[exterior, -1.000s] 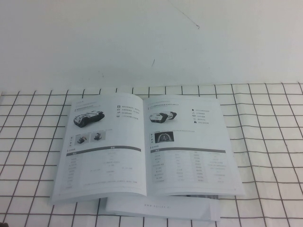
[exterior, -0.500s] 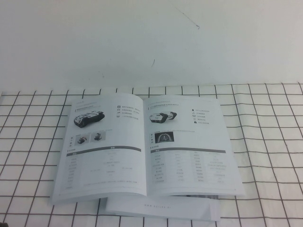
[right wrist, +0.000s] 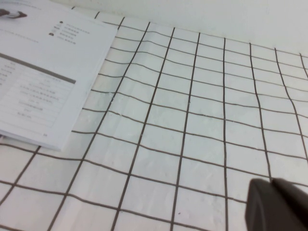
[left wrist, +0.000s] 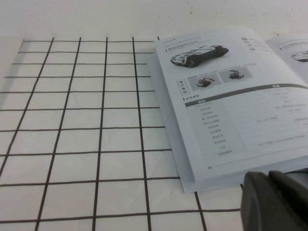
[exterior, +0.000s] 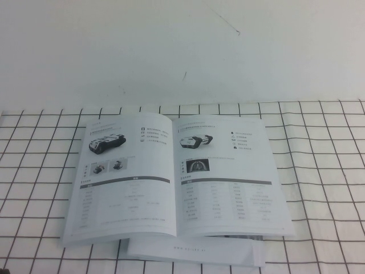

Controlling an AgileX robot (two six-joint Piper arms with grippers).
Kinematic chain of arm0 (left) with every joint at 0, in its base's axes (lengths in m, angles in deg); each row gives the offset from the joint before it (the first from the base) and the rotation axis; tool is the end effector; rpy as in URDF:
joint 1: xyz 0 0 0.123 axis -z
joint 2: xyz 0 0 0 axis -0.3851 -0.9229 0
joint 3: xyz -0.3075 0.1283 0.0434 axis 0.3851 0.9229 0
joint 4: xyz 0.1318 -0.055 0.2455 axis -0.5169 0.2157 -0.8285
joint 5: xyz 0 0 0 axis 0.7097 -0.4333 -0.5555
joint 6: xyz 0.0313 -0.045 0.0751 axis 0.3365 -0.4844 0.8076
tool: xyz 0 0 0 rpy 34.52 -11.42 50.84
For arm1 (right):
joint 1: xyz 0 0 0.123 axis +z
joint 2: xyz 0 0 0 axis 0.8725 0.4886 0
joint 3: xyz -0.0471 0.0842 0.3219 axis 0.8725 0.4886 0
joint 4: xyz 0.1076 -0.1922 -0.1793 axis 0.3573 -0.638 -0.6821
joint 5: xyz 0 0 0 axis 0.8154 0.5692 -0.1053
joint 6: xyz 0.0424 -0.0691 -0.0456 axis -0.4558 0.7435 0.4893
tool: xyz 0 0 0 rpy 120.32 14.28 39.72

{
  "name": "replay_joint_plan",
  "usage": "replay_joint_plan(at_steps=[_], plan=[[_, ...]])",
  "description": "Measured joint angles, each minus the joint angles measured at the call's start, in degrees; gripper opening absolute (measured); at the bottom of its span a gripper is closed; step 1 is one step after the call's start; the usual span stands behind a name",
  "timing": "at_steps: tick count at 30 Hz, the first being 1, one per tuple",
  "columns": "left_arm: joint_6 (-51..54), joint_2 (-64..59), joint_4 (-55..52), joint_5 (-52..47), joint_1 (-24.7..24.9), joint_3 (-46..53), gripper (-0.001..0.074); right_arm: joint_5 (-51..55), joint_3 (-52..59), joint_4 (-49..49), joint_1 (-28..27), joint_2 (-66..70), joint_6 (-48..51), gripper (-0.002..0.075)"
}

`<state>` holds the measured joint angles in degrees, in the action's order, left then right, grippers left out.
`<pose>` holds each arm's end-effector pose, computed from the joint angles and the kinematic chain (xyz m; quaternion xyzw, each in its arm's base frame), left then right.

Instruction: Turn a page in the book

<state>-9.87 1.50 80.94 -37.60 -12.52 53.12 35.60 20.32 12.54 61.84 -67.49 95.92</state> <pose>0.0365 -0.0056 0.1746 0.0103 0.7912 -0.0933 0.6043 0.0355 0.0033 0.1686 -0.0962 0.8009 -0.0423 0.5895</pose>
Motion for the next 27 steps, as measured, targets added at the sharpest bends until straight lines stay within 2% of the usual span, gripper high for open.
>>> replay_joint_plan(at_steps=[27], plan=[[0.00,0.00,0.00,0.00,0.00,0.00,-0.0002,-0.22,0.00,-0.47,0.00,0.00,-0.71,0.0000]])
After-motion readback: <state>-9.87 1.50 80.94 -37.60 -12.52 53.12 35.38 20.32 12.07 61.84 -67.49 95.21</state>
